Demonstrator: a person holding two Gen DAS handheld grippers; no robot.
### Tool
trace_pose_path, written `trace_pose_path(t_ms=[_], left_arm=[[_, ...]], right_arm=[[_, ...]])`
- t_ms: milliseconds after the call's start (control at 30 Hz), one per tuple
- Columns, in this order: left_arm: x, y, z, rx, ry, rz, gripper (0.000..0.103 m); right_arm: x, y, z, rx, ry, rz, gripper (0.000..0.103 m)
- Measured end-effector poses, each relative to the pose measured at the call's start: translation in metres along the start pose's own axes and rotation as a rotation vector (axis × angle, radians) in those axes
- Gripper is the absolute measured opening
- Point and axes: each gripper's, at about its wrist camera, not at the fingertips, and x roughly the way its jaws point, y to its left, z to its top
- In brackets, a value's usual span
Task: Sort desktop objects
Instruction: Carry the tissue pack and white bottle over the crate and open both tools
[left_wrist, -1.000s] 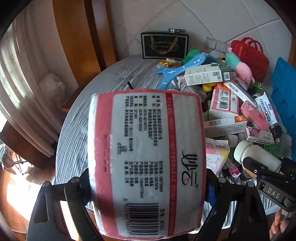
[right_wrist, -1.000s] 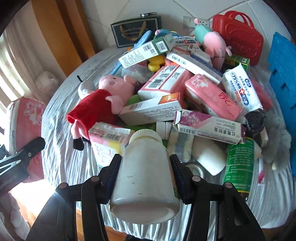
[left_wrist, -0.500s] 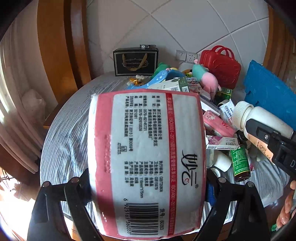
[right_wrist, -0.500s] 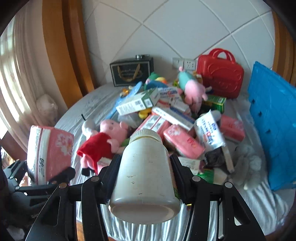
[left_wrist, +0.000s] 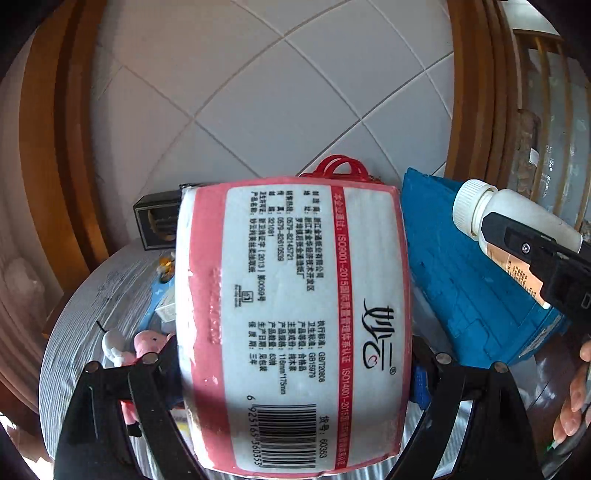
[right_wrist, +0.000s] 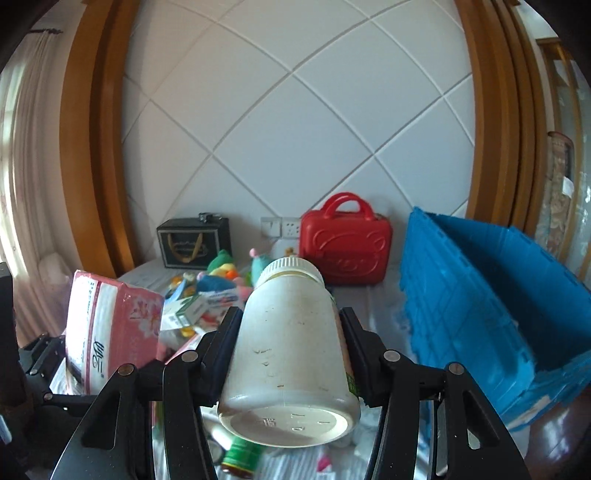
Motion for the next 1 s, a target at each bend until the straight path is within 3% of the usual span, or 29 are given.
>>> trace_pose_path(t_ms=[100,233,367,500,567,733,900,1000], left_arm=[[0.017,-0.077,0.031,0.016,-0.058,-0.026,0.09],[0.041,-0.19,0.079,0.006,-0.057,-0.124,0.09],[0.07,-0.295,0.127,0.035,0.029,-0.229,0.09],[0.121,-0.375,0.157,0.09,0.14,-0.198,0.09],[0.152,-0.401,0.16,0.111,0.208,-0.179,0.09],[0.216,-0.44,0.133,0.16,0.406,-0.121,0.09],[0.261,-0.444,0.105,0.17,0.605,-0.086,0.09],[0.27,-0.439,0.096,0.147,0.678,-0.106,0.09]], right_arm=[[-0.007,-0.075,0.012,0.002,-0.059,-0.027,0.052],[-0.022,-0.191,0.034,-0.008,-0.105,-0.06,0.052],[-0.019,-0.302,0.064,-0.002,-0.05,-0.097,0.052],[0.021,-0.39,0.077,0.048,0.067,-0.109,0.052],[0.044,-0.426,0.07,0.101,0.147,-0.095,0.052],[0.103,-0.484,0.032,0.217,0.366,-0.05,0.052],[0.138,-0.495,-0.001,0.258,0.557,-0.002,0.052],[0.142,-0.492,-0.004,0.217,0.581,-0.007,0.052]])
